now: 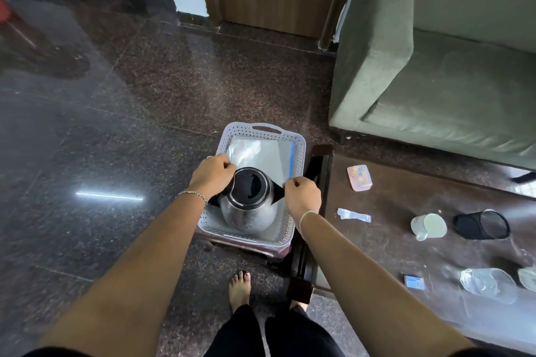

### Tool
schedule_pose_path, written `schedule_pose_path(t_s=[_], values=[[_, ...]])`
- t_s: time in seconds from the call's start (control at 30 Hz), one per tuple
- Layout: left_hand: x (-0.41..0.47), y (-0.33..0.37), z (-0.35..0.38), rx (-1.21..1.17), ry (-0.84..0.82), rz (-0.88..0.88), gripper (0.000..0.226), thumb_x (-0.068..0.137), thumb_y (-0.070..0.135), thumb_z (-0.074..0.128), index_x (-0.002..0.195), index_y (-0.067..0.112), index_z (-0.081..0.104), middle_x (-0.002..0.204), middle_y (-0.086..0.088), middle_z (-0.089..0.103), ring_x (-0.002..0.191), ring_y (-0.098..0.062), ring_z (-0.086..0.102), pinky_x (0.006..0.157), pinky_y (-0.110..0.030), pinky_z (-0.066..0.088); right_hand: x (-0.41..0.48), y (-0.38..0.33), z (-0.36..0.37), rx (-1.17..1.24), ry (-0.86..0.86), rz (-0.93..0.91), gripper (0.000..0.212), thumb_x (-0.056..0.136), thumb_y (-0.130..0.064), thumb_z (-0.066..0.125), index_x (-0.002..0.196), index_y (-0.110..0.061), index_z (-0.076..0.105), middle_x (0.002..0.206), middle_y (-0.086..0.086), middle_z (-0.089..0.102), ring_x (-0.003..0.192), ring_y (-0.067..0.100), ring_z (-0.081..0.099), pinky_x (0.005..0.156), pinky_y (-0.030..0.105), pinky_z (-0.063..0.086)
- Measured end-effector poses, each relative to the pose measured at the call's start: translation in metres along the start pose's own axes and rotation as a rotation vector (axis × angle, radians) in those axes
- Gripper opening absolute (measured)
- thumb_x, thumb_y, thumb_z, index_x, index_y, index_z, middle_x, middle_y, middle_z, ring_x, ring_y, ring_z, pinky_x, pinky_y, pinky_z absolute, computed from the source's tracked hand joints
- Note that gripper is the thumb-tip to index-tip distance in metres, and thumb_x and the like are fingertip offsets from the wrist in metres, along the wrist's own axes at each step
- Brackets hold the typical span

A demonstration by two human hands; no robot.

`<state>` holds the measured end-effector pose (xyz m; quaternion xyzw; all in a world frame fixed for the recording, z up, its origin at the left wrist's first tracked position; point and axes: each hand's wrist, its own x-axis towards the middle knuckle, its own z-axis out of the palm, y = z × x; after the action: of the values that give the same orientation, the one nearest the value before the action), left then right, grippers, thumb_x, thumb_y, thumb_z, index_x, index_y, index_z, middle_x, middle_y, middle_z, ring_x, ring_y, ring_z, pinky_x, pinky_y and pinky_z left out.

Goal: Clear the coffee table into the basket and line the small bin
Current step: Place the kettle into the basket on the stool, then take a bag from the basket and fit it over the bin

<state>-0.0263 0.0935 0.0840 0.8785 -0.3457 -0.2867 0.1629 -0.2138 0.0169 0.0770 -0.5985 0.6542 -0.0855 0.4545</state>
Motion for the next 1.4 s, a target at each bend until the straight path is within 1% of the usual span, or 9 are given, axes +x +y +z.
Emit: schedule_pose_path(t_s=[0.17,0.3,0.63,0.73,0.83,0.93,1.07,1.2,1.4], values=[[0.007,0.043,0.004,0.012,0.094,0.005,0.018,0.091,0.026,0.048,0.09,0.013,0.061,0.085,-0.006,0.063,0.081,-0.028,0.058,0.074,-0.038,0.051,0.029,-0.006,-0.017,-0.032,-0.077,-0.095,0.028,0.091,-0.022,0.047,0.081,-0.005,0.067,0.076,0.007,0.066,0.064,0.023,0.056,0.052,0.023,0.039],[0.02,0.085,0.022,-0.046,0.142,-0.022,0.016,0.088,0.025,0.05,0.086,0.013,0.06,0.081,-0.004,0.063,0.08,-0.027,0.057,0.073,-0.036,0.049,0.059,-0.008,-0.033,-0.051,-0.114,-0.142,0.023,0.091,-0.022,0.049,0.097,-0.015,0.07,0.084,0.002,0.066,0.076,0.022,0.06,0.066,0.023,0.041],[0.058,0.142,0.1,-0.251,0.086,-0.262,0.023,0.086,0.013,0.043,0.063,0.016,0.045,0.062,0.0,0.048,0.056,-0.017,0.046,0.051,-0.029,0.037,0.123,0.016,-0.041,-0.025,-0.228,-0.139,0.027,0.091,-0.014,0.052,0.116,-0.017,0.062,0.109,0.0,0.065,0.094,0.017,0.059,0.081,0.025,0.044],[0.07,0.144,0.126,-0.27,0.014,-0.332,0.025,0.088,0.009,0.043,0.067,0.011,0.055,0.076,-0.01,0.06,0.076,-0.029,0.057,0.068,-0.034,0.046,0.136,0.031,-0.035,-0.017,-0.246,-0.125,0.03,0.089,-0.014,0.054,0.118,-0.017,0.059,0.11,0.0,0.064,0.097,0.018,0.061,0.087,0.03,0.048],[0.079,0.136,0.149,-0.31,-0.003,-0.368,0.029,0.089,0.002,0.044,0.102,0.007,0.069,0.111,-0.014,0.067,0.106,-0.033,0.061,0.087,-0.035,0.05,0.148,0.043,-0.027,0.007,-0.259,-0.109,0.033,0.089,-0.015,0.059,0.121,-0.018,0.057,0.108,-0.001,0.065,0.095,0.017,0.062,0.086,0.032,0.051],[0.086,0.13,0.169,-0.408,0.014,-0.397,0.043,0.083,-0.006,0.044,0.108,0.016,0.07,0.122,-0.011,0.065,0.107,-0.031,0.062,0.085,-0.032,0.05,0.158,0.049,-0.016,0.035,-0.275,-0.09,0.034,0.089,-0.019,0.062,0.122,-0.019,0.056,0.109,0.0,0.066,0.099,0.02,0.063,0.091,0.037,0.051],[0.095,0.118,0.187,-0.313,0.002,-0.33,0.045,0.089,-0.003,0.046,0.121,0.021,0.066,0.153,-0.015,0.035,0.141,-0.024,0.033,0.108,-0.03,0.032,0.164,0.05,-0.007,0.086,-0.271,-0.088,0.027,0.089,-0.019,0.062,0.115,-0.022,0.057,0.104,-0.002,0.067,0.095,0.018,0.064,0.089,0.037,0.052],[0.098,0.11,0.195,0.017,-0.182,-0.19,0.044,0.099,0.014,0.039,0.139,0.028,0.048,0.151,-0.006,0.04,0.149,-0.026,0.01,0.115,-0.037,0.025,0.169,0.052,-0.004,0.125,-0.265,-0.078,0.024,0.087,-0.013,0.063,0.101,-0.029,0.052,0.095,-0.007,0.066,0.088,0.013,0.064,0.083,0.029,0.053],[0.092,0.111,0.202,0.115,-0.187,-0.247,0.043,0.098,0.019,0.039,0.14,0.028,0.044,0.155,-0.017,0.023,0.146,-0.03,0.011,0.112,-0.047,0.031,0.172,0.054,-0.002,0.148,-0.283,-0.059,0.027,0.086,-0.014,0.067,0.106,-0.028,0.056,0.087,-0.014,0.062,0.079,0.004,0.061,0.066,0.015,0.046]])
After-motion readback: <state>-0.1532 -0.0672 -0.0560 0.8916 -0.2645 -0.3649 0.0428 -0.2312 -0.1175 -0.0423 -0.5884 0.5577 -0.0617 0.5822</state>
